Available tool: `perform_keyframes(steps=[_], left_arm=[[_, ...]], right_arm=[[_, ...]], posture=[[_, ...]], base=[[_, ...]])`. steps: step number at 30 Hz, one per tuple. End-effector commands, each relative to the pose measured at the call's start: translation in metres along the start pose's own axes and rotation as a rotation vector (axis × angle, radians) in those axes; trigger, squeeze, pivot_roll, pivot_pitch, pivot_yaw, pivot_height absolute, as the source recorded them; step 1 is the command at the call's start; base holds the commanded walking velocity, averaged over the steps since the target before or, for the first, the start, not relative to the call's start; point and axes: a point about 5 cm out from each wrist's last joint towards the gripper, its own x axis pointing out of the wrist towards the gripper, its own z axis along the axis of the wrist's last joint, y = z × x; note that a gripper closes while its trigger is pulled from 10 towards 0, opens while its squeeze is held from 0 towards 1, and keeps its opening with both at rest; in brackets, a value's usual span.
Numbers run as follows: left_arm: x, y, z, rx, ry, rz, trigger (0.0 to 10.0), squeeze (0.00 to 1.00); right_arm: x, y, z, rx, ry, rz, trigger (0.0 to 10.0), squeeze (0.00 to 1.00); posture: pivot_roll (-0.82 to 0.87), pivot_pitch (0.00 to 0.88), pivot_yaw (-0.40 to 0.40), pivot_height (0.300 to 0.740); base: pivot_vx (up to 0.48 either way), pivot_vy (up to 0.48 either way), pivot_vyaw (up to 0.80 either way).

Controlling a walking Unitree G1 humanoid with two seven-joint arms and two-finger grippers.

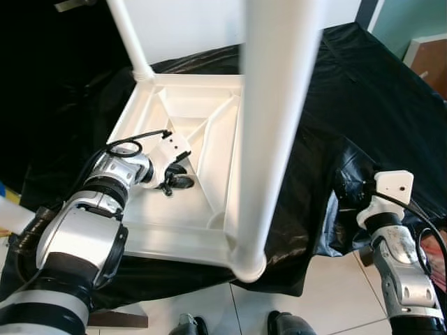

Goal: Building children table

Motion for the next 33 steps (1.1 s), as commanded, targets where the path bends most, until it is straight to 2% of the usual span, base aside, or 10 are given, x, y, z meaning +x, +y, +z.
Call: perform_keyframes(steps=[1, 12, 13, 15, 19, 20, 22, 26, 27, 33], left_arm=[[-0.005, 0.018, -0.009, -0.082, -0.005, 0.345, 0.0, 0.0], [-0.013, 0.031, 0.014, -0.116, -0.152, 0.531, 0.0, 0.0], [-0.011, 0.029, 0.015, -0.131, -0.165, 0.526, 9.1, 0.0], [-0.007, 0.026, 0.018, -0.122, -0.184, 0.496, 10.0, 0.0], [-0.001, 0.018, 0.028, -0.119, -0.263, 0.446, 10.0, 0.0], [-0.001, 0.018, 0.031, -0.145, -0.299, 0.444, 10.0, 1.0], [-0.004, 0.019, 0.042, -0.175, -0.41, 0.443, 10.0, 1.0], [-0.006, 0.017, 0.051, -0.152, -0.493, 0.426, 10.0, 1.0], [-0.008, 0.015, 0.053, -0.146, -0.55, 0.408, 10.0, 0.0], [-0.023, 0.012, 0.047, -0.221, -0.687, 0.358, 10.0, 0.0]], right_arm=[[-0.001, -0.001, -0.004, -0.007, 0.023, -0.006, 10.0, 0.0], [0.009, -0.006, -0.001, -0.015, 0.02, -0.07, 10.0, 0.0], [0.01, -0.006, -0.002, -0.012, 0.024, -0.085, 10.0, 0.0], [0.012, -0.005, -0.003, -0.009, 0.028, -0.091, 10.0, 0.0], [0.013, -0.001, -0.004, 0.006, 0.035, -0.097, 10.0, 0.0], [0.014, 0.001, -0.004, 0.008, 0.036, -0.097, 10.0, 0.0], [0.013, 0.005, -0.005, 0.012, 0.037, -0.094, 10.0, 0.0], [0.011, 0.006, -0.006, 0.028, 0.044, -0.106, 10.0, 0.0], [0.008, 0.006, -0.006, 0.024, 0.038, -0.096, 10.0, 0.0], [-0.01, 0.014, -0.009, 0.05, 0.037, -0.056, 10.0, 0.0]], posture=[[-0.26, 0.165, 0.081, 0.74], [-0.26, 0.126, 0.064, 0.74], [-0.26, 0.121, 0.061, 0.74], [-0.25, 0.12, 0.053, 0.74], [-0.24, 0.117, 0.045, 0.74], [-0.24, 0.112, 0.042, 0.74], [-0.24, 0.105, 0.039, 0.74], [-0.24, 0.101, 0.039, 0.74], [-0.24, 0.095, 0.038, 0.74], [-0.24, 0.097, 0.035, 0.74]], base=[[0.0, 0.0, 0.0], [0.0, 0.0, 0.0], [0.0, 0.0, 0.0], [0.0, 0.0, 0.0], [0.0, 0.0, 0.0], [0.0, 0.0, 0.0], [0.0, 0.0, 0.0], [0.0, 0.0, 0.0], [0.0, 0.0, 0.0], [0.0, 0.0, 0.0]])
